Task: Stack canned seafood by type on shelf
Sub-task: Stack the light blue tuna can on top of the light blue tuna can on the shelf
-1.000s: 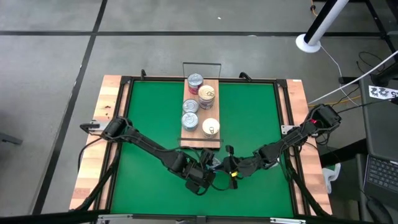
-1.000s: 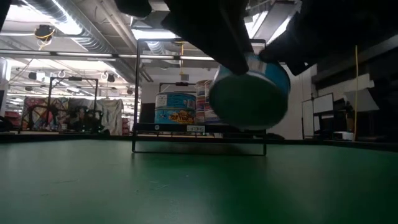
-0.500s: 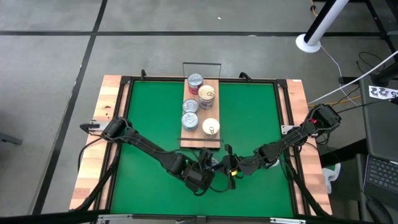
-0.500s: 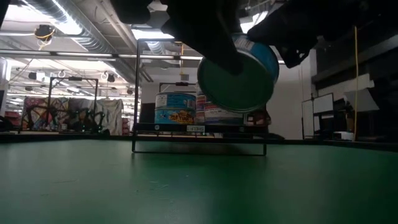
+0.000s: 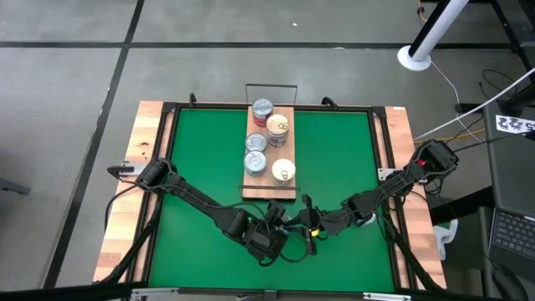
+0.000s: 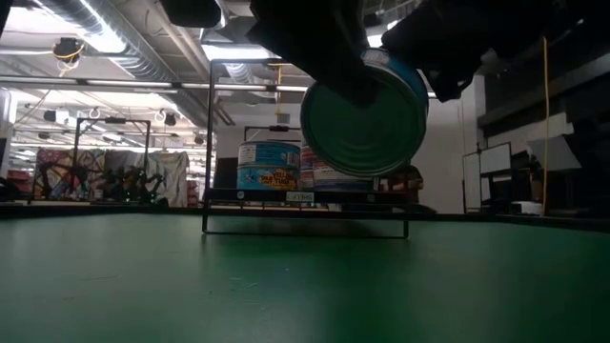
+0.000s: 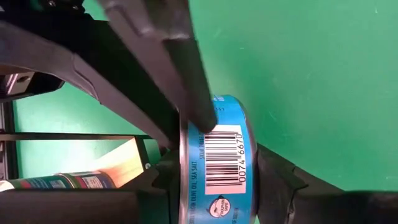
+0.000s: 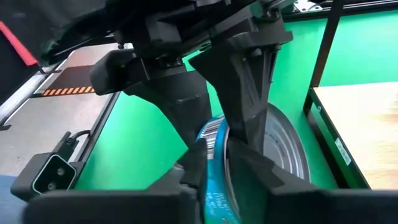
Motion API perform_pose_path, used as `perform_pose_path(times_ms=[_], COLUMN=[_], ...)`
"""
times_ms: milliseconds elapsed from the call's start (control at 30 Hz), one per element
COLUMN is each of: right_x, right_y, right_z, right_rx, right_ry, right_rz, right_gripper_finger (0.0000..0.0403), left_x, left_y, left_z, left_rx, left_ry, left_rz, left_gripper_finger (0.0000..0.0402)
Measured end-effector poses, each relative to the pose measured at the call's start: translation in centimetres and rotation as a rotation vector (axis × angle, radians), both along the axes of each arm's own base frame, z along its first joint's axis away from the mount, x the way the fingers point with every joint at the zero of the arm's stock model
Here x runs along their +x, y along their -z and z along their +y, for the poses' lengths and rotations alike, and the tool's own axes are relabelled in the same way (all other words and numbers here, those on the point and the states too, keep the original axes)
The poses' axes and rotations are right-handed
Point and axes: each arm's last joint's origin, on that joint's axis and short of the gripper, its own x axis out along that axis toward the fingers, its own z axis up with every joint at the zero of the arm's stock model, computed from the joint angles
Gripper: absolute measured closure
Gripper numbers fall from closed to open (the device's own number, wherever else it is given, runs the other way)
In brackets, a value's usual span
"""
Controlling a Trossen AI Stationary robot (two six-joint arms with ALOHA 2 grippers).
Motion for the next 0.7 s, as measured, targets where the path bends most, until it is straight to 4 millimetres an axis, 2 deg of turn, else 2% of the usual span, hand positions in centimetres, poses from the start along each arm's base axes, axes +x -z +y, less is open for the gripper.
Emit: perform_pose_path(times_ms=[133,267,533,700], right_x=[-0.2,-1.0,-3.6,-5.5], right_y=[-0.6,-2.1,-5.1,-6.9], right_z=[0.0,-0.3,-1.9,-3.0], right_rx=[0.016,0.011,-0.05,-0.055], right_ry=[-0.027,-0.106,-0.128,-0.128], right_rz=[-0.01,-0.006,0.026,0.035], right_gripper_finger=[0.0298,0.0276,0.027,0.0269], left_x=[-0.2,-0.4,-0.4,-0.6], left_y=[-0.1,-1.3,-5.5,-9.0], left_z=[-0.1,-0.1,-0.1,0.1], left_rx=[0.002,0.01,0.019,0.056], left_ry=[-0.006,-0.018,-0.02,-0.011], left_rz=[0.016,0.042,0.036,0.003], left_gripper_finger=[0.0264,0.0262,0.0261,0.0263])
